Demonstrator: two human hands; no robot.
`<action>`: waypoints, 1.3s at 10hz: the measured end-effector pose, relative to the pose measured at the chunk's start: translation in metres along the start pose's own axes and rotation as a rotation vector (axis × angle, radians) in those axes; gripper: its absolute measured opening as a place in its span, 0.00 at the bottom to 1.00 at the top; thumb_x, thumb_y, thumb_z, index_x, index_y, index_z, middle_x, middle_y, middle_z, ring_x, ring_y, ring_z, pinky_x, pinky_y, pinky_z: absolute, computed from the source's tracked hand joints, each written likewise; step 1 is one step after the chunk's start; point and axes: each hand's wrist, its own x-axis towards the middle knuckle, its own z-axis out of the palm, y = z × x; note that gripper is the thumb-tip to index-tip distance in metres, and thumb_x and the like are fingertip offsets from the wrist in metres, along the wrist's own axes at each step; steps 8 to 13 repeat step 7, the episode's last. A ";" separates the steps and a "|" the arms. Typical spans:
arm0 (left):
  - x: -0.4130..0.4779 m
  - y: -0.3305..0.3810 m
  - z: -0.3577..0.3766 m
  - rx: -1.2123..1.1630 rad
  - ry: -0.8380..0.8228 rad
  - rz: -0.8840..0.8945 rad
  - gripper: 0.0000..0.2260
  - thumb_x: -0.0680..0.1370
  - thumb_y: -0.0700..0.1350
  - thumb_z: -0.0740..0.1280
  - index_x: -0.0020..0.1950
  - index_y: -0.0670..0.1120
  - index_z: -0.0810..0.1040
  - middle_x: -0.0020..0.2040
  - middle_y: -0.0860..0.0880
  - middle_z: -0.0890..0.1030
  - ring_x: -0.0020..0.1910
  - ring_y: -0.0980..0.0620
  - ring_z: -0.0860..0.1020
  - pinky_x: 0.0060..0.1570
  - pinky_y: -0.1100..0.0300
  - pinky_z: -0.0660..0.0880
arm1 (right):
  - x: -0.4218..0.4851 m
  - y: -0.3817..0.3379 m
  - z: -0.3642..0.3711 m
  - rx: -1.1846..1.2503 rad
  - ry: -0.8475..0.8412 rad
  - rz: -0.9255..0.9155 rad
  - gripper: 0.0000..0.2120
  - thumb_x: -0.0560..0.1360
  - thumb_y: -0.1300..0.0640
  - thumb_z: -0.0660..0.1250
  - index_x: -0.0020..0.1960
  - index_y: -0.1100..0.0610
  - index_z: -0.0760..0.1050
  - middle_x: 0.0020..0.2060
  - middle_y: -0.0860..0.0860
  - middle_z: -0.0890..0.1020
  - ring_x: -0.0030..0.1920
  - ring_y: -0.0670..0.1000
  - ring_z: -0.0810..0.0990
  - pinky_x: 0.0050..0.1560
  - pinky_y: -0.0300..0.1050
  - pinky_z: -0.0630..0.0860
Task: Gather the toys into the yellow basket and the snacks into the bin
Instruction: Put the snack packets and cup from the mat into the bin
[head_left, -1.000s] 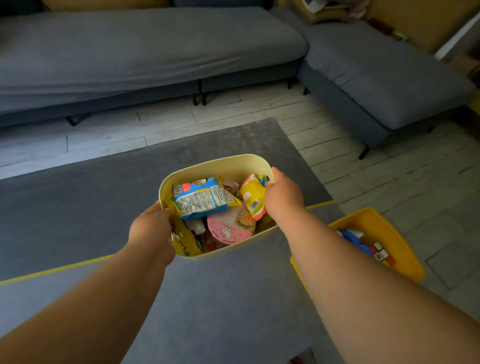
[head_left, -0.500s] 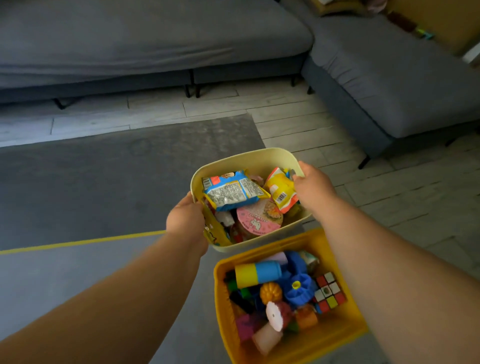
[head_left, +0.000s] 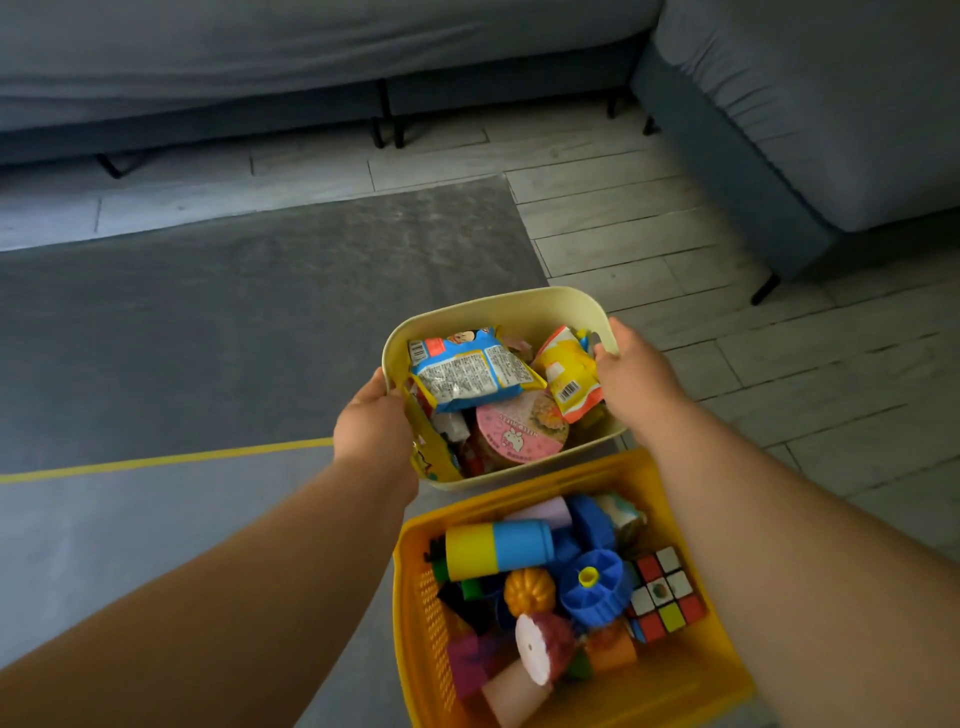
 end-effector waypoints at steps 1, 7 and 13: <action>0.002 -0.001 0.000 0.029 0.027 0.001 0.17 0.80 0.39 0.58 0.60 0.54 0.82 0.48 0.50 0.86 0.49 0.49 0.84 0.51 0.50 0.81 | -0.004 0.002 0.002 -0.017 0.007 0.006 0.19 0.83 0.53 0.53 0.73 0.51 0.64 0.60 0.55 0.77 0.57 0.56 0.77 0.47 0.44 0.71; -0.001 0.006 -0.016 0.271 0.020 0.140 0.19 0.82 0.40 0.58 0.74 0.47 0.69 0.69 0.42 0.75 0.64 0.41 0.76 0.50 0.55 0.71 | -0.032 -0.018 0.004 -0.290 0.163 -0.178 0.24 0.81 0.61 0.55 0.76 0.60 0.56 0.74 0.56 0.62 0.73 0.56 0.61 0.70 0.52 0.61; -0.001 0.006 -0.016 0.271 0.020 0.140 0.19 0.82 0.40 0.58 0.74 0.47 0.69 0.69 0.42 0.75 0.64 0.41 0.76 0.50 0.55 0.71 | -0.032 -0.018 0.004 -0.290 0.163 -0.178 0.24 0.81 0.61 0.55 0.76 0.60 0.56 0.74 0.56 0.62 0.73 0.56 0.61 0.70 0.52 0.61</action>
